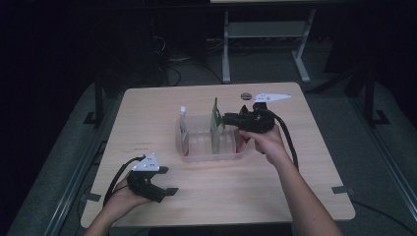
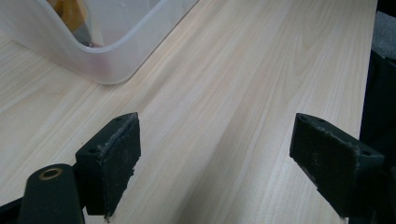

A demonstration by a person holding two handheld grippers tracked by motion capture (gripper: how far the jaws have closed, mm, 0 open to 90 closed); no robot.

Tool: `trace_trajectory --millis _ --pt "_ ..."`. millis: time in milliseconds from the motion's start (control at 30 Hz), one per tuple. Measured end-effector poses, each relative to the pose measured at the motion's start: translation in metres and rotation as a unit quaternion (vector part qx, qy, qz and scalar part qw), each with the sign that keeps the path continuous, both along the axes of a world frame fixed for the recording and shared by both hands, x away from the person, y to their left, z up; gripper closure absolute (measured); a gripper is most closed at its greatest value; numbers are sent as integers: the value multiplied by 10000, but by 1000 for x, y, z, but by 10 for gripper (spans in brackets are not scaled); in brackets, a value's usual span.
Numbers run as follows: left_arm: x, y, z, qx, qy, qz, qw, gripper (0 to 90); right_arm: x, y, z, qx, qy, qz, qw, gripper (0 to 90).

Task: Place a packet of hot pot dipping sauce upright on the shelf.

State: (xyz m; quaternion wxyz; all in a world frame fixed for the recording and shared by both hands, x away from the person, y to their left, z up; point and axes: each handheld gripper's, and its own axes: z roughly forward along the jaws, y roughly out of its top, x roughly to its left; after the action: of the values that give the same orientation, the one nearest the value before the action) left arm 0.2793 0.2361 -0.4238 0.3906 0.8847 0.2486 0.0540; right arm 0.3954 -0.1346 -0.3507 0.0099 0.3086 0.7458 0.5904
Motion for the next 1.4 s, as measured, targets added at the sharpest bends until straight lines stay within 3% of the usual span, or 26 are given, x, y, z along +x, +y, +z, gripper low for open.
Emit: trace_trajectory --millis 167,433,600,700,1067,1267,1400 --pt "1 2 1 0 -39 34 10000 160 -8 -4 5 -344 -119 58 9993 577" --pt "1 3 1 9 -55 80 10000 159 -30 -16 8 -836 -147 88 9963 445" --pt "2 4 0 4 -87 110 9999 159 -47 -27 0 -942 -210 110 9953 401" --pt "2 4 -1 -7 -93 128 9999 159 -57 -33 -5 -1130 -291 86 9931 383" --pt "4 6 -6 57 -18 137 9999 159 -81 -57 -41 -1569 -203 -191 9872 311" --pt "6 8 -11 114 0 130 9999 159 -90 -72 -60 -1865 -138 -410 9815 276" --pt "7 9 -15 269 -54 84 9996 159 -96 -80 -74 -2238 -87 -510 9733 254"
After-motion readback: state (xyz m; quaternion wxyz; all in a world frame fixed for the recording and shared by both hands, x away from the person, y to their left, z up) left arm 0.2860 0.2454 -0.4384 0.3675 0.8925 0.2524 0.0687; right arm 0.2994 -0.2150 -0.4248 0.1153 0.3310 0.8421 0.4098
